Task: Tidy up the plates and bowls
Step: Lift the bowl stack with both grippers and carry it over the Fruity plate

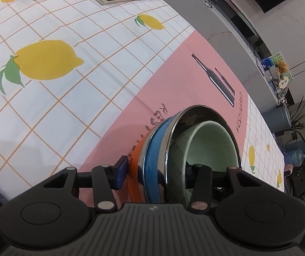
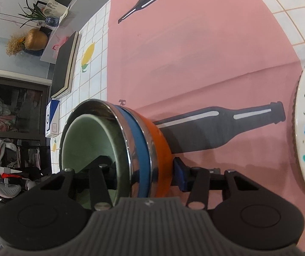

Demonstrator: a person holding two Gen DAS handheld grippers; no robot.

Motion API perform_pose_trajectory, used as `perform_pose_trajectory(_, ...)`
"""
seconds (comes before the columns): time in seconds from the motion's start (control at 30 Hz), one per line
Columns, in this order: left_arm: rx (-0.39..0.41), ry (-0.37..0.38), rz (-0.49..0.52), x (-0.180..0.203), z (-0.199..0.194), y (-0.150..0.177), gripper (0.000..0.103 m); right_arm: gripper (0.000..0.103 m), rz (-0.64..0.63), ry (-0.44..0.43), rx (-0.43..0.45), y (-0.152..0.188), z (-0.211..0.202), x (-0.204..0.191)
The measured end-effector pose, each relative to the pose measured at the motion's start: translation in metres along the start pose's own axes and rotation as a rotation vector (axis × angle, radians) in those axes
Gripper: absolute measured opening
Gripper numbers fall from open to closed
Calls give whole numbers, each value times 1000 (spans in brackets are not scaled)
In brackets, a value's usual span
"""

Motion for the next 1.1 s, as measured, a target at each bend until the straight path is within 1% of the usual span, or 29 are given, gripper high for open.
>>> perform_pose_trajectory(0.2,10,9,21,6,-9,4,54,47,-21,-10,14,2,-8,-2)
perform_pose_trajectory(0.43,26,17,68,29,-24,15,54,47,-30,-31,43,9,-37,1)
perform_pose_trajectory(0.6,27,46,126,57,-31,30,54,47,-37,-38,90,16,-73,11)
perform_pose_trajectory(0.87,33,85,244,115,-34,56,53,47,-11,-63,182,27,-137,40)
perform_pose_trajectory(1.03,10,125,301,147,-23,73,54,47,5,-51,235,32,-173,64)
perform_pose_trajectory(1.1,-4,145,308,157,-15,79,54,47,10,-40,253,33,-186,76)
Point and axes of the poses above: each gripper's, at about its wrist camera, not at the fingertips, and z roughly the way its jaws point, x to its right, y to its underside, the point moved 2 cm from there along z, roughly the way its jaws point, and after that the axes turned 6 degrees about -x, right-handed, at the moved point
